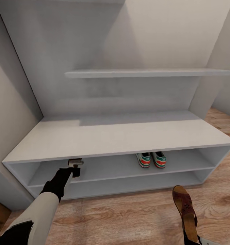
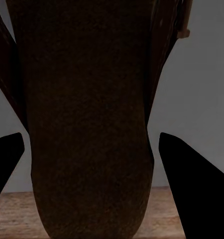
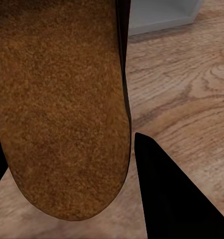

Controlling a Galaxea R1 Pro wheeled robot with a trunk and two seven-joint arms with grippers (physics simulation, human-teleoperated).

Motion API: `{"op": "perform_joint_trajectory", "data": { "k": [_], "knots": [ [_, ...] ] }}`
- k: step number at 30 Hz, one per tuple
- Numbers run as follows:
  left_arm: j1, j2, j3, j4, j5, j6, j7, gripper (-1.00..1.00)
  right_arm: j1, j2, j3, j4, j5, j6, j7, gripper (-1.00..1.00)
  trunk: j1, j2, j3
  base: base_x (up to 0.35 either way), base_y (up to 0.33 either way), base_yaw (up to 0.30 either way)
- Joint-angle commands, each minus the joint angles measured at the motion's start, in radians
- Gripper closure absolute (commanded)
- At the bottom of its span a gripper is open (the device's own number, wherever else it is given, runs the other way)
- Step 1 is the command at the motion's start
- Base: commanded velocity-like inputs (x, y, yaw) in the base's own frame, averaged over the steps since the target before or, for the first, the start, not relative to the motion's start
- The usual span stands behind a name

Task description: Pick up the two gym shoes and the two sandals from the corridor floor and place them onto the hallstand (shoe rack) in the corridor, making sure they are on the rack and not on the floor. Arrange them so the two gym shoes are next to each other and the two sandals are next to each other.

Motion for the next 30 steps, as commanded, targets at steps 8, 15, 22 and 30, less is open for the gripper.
{"op": "perform_joint_trajectory", "data": {
  "k": [8,15,22,30],
  "knots": [
    [-0.001,-0.001,0.005,-0.001,-0.001,0.004,-0.001,1.0,-0.001,0.001,-0.008,-0.001,0.002,-0.003,0.011,1.0,0.0,0.0,-0.001,0.085,0.0,0.0],
    [0.001,0.0,0.004,-0.001,-0.001,0.003,-0.001,1.0,-0.001,0.001,-0.008,-0.001,0.002,-0.003,0.011,1.0,0.0,0.0,-0.001,0.047,0.0,0.0],
    [0.001,0.001,0.003,-0.001,0.0,0.003,-0.003,-1.0,-0.001,0.001,-0.008,-0.001,0.002,-0.003,0.011,1.0,0.0,0.0,-0.001,0.004,0.0,0.0],
    [0.001,0.004,0.004,0.0,0.0,0.003,-0.003,-1.0,-0.001,0.001,-0.008,-0.001,0.002,-0.003,0.011,1.0,0.0,0.0,-0.001,0.0,0.0,0.0]
  ]
}}
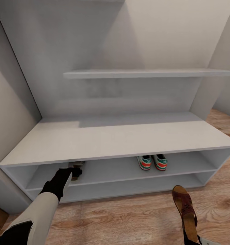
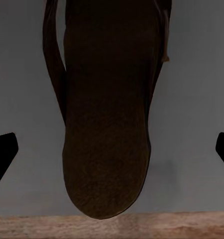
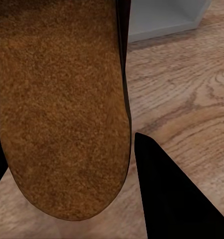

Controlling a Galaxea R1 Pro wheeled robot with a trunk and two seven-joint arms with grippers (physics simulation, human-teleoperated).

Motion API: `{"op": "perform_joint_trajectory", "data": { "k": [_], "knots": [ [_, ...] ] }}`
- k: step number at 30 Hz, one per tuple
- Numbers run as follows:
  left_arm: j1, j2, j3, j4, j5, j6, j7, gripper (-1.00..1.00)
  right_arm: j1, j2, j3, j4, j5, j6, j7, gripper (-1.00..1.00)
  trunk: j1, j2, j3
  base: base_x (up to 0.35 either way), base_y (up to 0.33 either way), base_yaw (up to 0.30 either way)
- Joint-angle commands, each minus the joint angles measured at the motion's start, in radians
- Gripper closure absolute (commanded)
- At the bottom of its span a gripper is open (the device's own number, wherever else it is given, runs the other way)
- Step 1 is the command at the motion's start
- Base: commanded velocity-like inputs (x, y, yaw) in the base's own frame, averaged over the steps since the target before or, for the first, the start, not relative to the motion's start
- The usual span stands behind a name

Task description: Pick up the two gym shoes and the two sandals from the corridor floor and place them onto the hallstand (shoe rack) in the corridor, making sure they are on the rack and not on the floor. Arrange them so the two gym shoes are next to each other and the two sandals are next to each other.

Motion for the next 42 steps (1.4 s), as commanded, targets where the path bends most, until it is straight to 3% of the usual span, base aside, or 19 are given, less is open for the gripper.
{"op": "perform_joint_trajectory", "data": {
  "k": [1,11,31,35,37,38,42],
  "knots": [
    [0.0,-0.001,0.005,-0.001,-0.001,0.004,0.0,-1.0,-0.001,0.001,-0.008,0.001,0.002,-0.003,0.01,1.0,0.0,0.0,-0.001,0.0,0.0,0.0],
    [0.0,0.001,0.003,-0.001,-0.002,0.003,0.001,-1.0,-0.001,0.001,-0.008,0.001,0.002,-0.003,0.01,1.0,0.0,0.0,-0.001,-0.05,0.0,0.0],
    [0.002,0.002,0.003,-0.001,0.0,-0.008,-0.001,-1.0,-0.001,0.001,-0.008,0.001,0.001,-0.003,0.01,1.0,0.0,0.0,-0.001,-0.318,0.0,0.0],
    [0.055,0.01,0.015,0.001,0.006,-0.122,-0.011,-1.0,-0.001,0.001,-0.008,0.001,0.002,-0.003,0.01,1.0,0.0,0.0,-0.001,-0.337,0.0,0.0],
    [0.112,0.013,0.02,0.002,0.009,-0.216,-0.013,-1.0,-0.001,0.001,-0.008,0.001,0.001,-0.003,0.01,1.0,0.0,0.0,-0.001,-0.337,0.0,0.0],
    [0.171,0.014,0.024,0.002,0.028,-0.291,-0.018,-1.0,-0.001,0.001,-0.008,0.001,0.002,-0.003,0.01,1.0,0.0,0.0,-0.001,-0.337,0.0,0.0],
    [0.251,0.018,0.033,0.001,0.09,-0.377,-0.072,-1.0,-0.001,0.001,-0.008,0.001,0.002,-0.003,0.01,1.0,0.0,0.0,-0.001,-0.334,0.0,0.0]
  ]
}}
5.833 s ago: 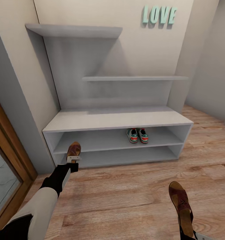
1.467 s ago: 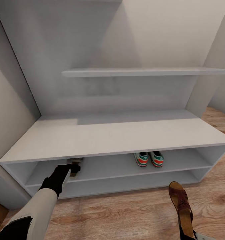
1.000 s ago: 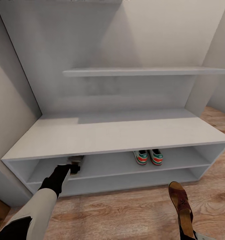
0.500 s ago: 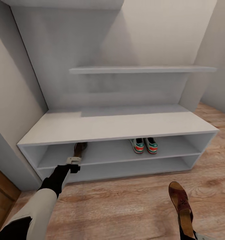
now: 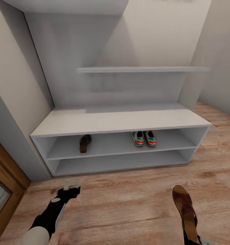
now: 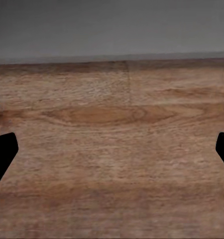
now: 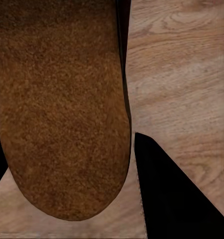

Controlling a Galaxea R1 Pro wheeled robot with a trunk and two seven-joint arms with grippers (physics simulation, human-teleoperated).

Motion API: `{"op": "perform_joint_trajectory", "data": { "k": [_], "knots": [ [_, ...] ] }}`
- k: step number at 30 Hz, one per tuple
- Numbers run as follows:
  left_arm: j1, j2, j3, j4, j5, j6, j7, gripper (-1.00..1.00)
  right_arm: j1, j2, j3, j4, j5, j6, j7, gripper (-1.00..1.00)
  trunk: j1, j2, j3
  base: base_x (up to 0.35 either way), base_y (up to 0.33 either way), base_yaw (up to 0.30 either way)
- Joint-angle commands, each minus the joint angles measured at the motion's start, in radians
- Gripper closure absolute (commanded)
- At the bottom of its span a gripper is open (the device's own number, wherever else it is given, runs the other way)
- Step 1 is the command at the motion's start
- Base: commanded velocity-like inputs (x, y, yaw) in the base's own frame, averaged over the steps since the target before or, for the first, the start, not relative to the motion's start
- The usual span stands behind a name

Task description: Pick up the two gym shoes and the two sandals from the corridor floor and place them onto the hallstand (shoe rack) in the corridor, making sure they are on the rack and not on the floor. Arrange them so the two gym shoes are next to each other and the two sandals are next to each other.

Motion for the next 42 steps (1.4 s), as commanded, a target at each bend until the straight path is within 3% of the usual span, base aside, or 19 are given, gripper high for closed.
{"op": "perform_joint_trajectory", "data": {
  "k": [1,2,6,9,12,18,21,33,42],
  "knots": [
    [0.02,0.008,0.009,-0.002,0.003,-0.014,-0.042,-1.0,-0.001,0.001,-0.008,0.0,0.002,-0.003,0.01,1.0,-0.001,0.0,-0.001,-0.312,0.0,0.0],
    [0.051,0.024,0.01,-0.002,0.025,-0.043,-0.099,-1.0,-0.001,0.001,-0.008,0.0,0.002,-0.003,0.01,1.0,-0.001,0.0,-0.001,-0.265,0.0,0.0],
    [0.141,0.082,0.016,0.004,0.106,-0.135,-0.229,-1.0,-0.001,0.001,-0.007,0.001,0.002,-0.003,0.01,1.0,-0.001,0.0,-0.001,-0.156,0.0,0.0],
    [0.2,0.122,0.024,0.011,0.168,-0.192,-0.279,-1.0,-0.001,0.001,-0.007,0.002,0.002,-0.003,0.01,1.0,-0.001,0.0,-0.001,-0.043,0.0,0.0],
    [0.26,0.149,0.028,0.014,0.198,-0.249,-0.323,-1.0,-0.001,0.001,-0.005,0.004,0.003,-0.003,0.01,1.0,-0.001,0.0,-0.001,-0.011,0.0,0.0],
    [0.359,0.161,0.032,0.016,0.208,-0.368,-0.337,-1.0,-0.001,0.005,-0.002,0.008,0.005,-0.003,0.011,1.0,-0.001,0.0,-0.001,-0.002,0.0,0.0],
    [0.388,0.161,0.032,0.016,0.212,-0.385,-0.337,-1.0,-0.001,0.005,-0.002,0.008,0.006,-0.003,0.011,1.0,-0.001,0.0,-0.001,0.0,0.0,0.0],
    [0.425,0.163,0.034,0.014,0.214,-0.396,-0.34,-1.0,-0.001,0.007,-0.002,0.004,0.004,-0.005,0.011,1.0,-0.001,0.0,-0.001,0.0,0.002,0.0],
    [0.426,0.166,0.034,0.014,0.216,-0.396,-0.338,-1.0,-0.001,0.007,-0.003,0.005,0.004,-0.005,0.011,1.0,-0.001,0.0,-0.001,-0.138,0.258,0.0]
  ]
}}
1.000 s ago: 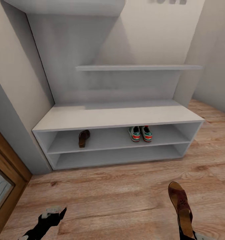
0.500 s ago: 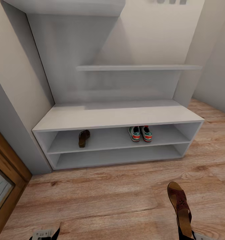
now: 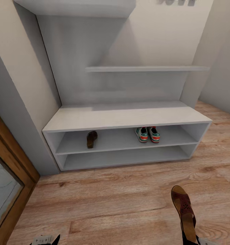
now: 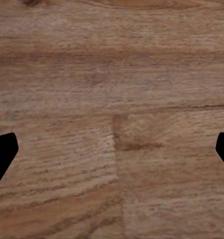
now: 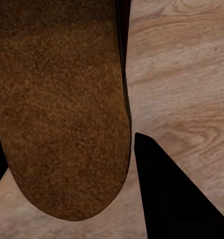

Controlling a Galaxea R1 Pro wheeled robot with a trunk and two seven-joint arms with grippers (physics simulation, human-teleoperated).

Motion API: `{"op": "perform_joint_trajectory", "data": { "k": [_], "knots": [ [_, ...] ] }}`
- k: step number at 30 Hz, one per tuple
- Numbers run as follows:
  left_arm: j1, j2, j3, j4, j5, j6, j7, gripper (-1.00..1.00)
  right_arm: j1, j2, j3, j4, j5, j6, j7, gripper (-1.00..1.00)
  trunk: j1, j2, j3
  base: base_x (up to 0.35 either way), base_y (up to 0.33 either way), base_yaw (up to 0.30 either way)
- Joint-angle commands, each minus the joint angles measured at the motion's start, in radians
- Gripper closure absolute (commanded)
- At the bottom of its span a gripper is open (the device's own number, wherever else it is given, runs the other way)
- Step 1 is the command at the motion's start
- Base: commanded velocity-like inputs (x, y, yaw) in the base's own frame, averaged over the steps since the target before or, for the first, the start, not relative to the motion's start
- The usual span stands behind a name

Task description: Pick up the two gym shoes and the two sandals from the corridor floor and place them onto the hallstand (shoe rack) in the corridor, making sure they are on the rack and not on the floor. Arrange them so the two gym shoes are next to each other and the two sandals are next to each other.

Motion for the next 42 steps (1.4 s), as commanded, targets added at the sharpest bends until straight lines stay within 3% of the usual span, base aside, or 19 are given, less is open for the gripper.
{"op": "perform_joint_trajectory", "data": {
  "k": [1,22,25,26,27,29,31,32,34,35,37,38,42],
  "knots": [
    [-0.001,-0.001,0.005,0.002,0.001,-0.001,-0.008,-1.0,-0.001,0.001,-0.008,0.0,0.003,-0.003,0.01,1.0,-0.001,0.0,-0.001,-0.181,0.274,0.0],
    [-0.003,-0.002,0.006,-0.008,0.005,0.001,-0.005,-1.0,-0.001,0.001,-0.009,-0.005,0.002,-0.003,0.008,1.0,-0.001,0.0,-0.001,-0.187,0.208,0.057],
    [-0.004,-0.013,-0.008,-0.013,-0.001,-0.004,-0.017,-1.0,-0.001,0.001,-0.008,-0.004,0.002,-0.003,0.008,1.0,-0.001,0.0,-0.001,-0.003,0.006,0.006],
    [-0.004,-0.017,-0.045,-0.013,-0.003,-0.033,-0.051,-1.0,-0.001,0.001,-0.008,0.003,0.003,-0.003,0.009,1.0,-0.001,0.0,-0.001,0.0,0.0,0.0],
    [-0.002,-0.007,-0.068,0.0,0.003,-0.12,-0.112,-1.0,-0.001,0.006,0.038,0.009,0.009,0.011,0.006,1.0,-0.001,0.0,-0.001,0.0,0.0,0.0],
    [-0.001,-0.004,-0.068,0.003,0.002,-0.141,-0.12,-1.0,-0.003,0.01,0.115,0.008,0.017,0.045,0.001,1.0,-0.001,0.0,-0.001,0.0,0.0,0.0],
    [0.0,-0.003,-0.068,0.004,0.002,-0.146,-0.123,-1.0,-0.009,0.017,0.156,0.007,0.018,0.082,-0.008,1.0,-0.001,0.0,-0.001,0.0,0.0,0.0],
    [0.001,-0.003,-0.068,0.004,0.001,-0.149,-0.124,-1.0,-0.022,0.027,0.19,0.005,0.019,0.136,-0.026,1.0,-0.001,0.0,-0.001,0.0,0.0,0.0],
    [0.003,-0.003,-0.068,0.004,0.001,-0.152,-0.125,-1.0,-0.043,0.041,0.217,0.002,0.019,0.205,-0.054,1.0,-0.001,0.0,-0.001,0.0,0.0,0.0],
    [0.005,-0.003,-0.068,0.004,0.0,-0.154,-0.125,-1.0,-0.072,0.06,0.238,-0.001,0.02,0.281,-0.092,1.0,-0.001,0.0,-0.001,0.0,0.0,0.0],
    [0.008,-0.003,-0.067,0.004,0.0,-0.155,-0.125,-1.0,-0.106,0.084,0.256,-0.003,0.02,0.358,-0.136,1.0,-0.001,0.0,-0.001,0.0,0.0,0.0],
    [0.009,-0.003,-0.067,0.005,0.0,-0.156,-0.125,-1.0,-0.143,0.109,0.273,-0.003,0.021,0.429,-0.18,1.0,-0.001,0.0,-0.001,0.0,0.0,0.0],
    [0.011,-0.004,-0.067,0.005,-0.002,-0.157,-0.125,-1.0,-0.223,0.169,0.321,-0.001,0.021,0.56,-0.273,1.0,-0.001,0.0,-0.001,0.0,0.0,0.0]
  ]
}}
